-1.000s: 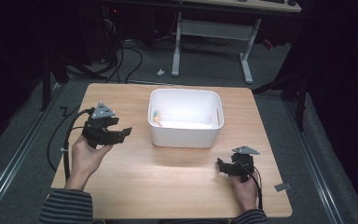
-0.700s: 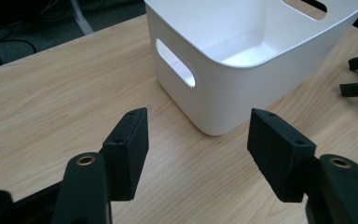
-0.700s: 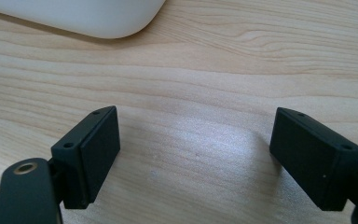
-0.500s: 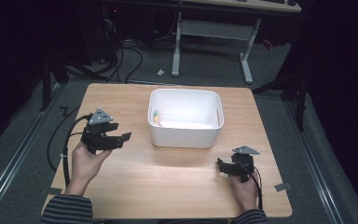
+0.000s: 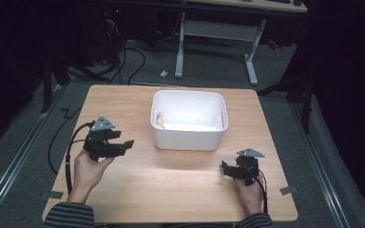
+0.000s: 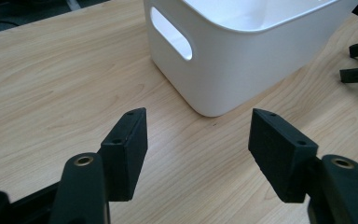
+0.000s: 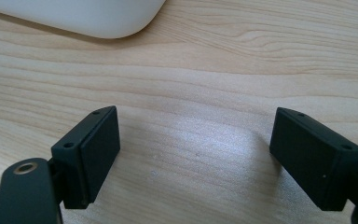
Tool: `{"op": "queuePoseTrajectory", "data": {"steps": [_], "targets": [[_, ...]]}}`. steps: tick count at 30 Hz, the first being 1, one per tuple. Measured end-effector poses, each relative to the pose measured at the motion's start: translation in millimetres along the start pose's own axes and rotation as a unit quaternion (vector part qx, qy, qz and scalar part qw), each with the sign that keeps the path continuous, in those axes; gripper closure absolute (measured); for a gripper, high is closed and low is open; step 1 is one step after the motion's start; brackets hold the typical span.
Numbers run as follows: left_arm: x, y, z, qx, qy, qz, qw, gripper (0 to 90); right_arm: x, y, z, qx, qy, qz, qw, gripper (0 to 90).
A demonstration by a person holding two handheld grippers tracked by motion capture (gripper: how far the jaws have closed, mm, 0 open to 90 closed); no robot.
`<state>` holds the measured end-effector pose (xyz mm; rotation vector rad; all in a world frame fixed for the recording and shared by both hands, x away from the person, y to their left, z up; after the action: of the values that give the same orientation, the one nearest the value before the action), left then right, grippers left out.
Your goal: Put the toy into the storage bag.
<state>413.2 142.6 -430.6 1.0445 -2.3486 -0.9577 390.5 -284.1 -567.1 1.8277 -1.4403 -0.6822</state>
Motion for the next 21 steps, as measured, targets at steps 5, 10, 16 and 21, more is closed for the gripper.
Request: {"op": "queuePoseTrajectory", "data": {"steps": [5, 10, 16, 21], "targets": [[0.7, -3.9, 4.3, -0.009, 0.001, -0.003, 1.0, 38.3, 0.1, 0.0, 0.0, 0.0, 0.001, 0.0, 1.0, 16.0], [1.1, -9.9, 10.2, -0.017, 0.004, -0.003, 0.9998, 38.5, 0.1, 0.0, 0.0, 0.0, 0.001, 0.0, 1.0, 16.0], [1.4, -15.6, 17.0, -0.02, 0.011, 0.004, 0.9997, 38.3, 0.1, 0.0, 0.0, 0.0, 0.001, 0.0, 1.0, 16.0], [1.5, -20.0, 22.7, -0.023, 0.016, 0.007, 0.9996, 37.8, 0.0, 0.0, 0.0, 0.0, 0.001, 0.0, 1.0, 16.0]]}}
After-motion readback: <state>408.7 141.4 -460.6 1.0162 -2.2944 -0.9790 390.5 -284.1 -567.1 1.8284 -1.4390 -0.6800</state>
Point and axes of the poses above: each handheld gripper's, and its own axes: y roughly backward along the jaws, z roughly out of its underside, x roughly to its right, the point moved 5 cm from there along -y, roughly forward along the jaws, and after that the axes turned 7 degrees about -x, right-handed, at the moved point
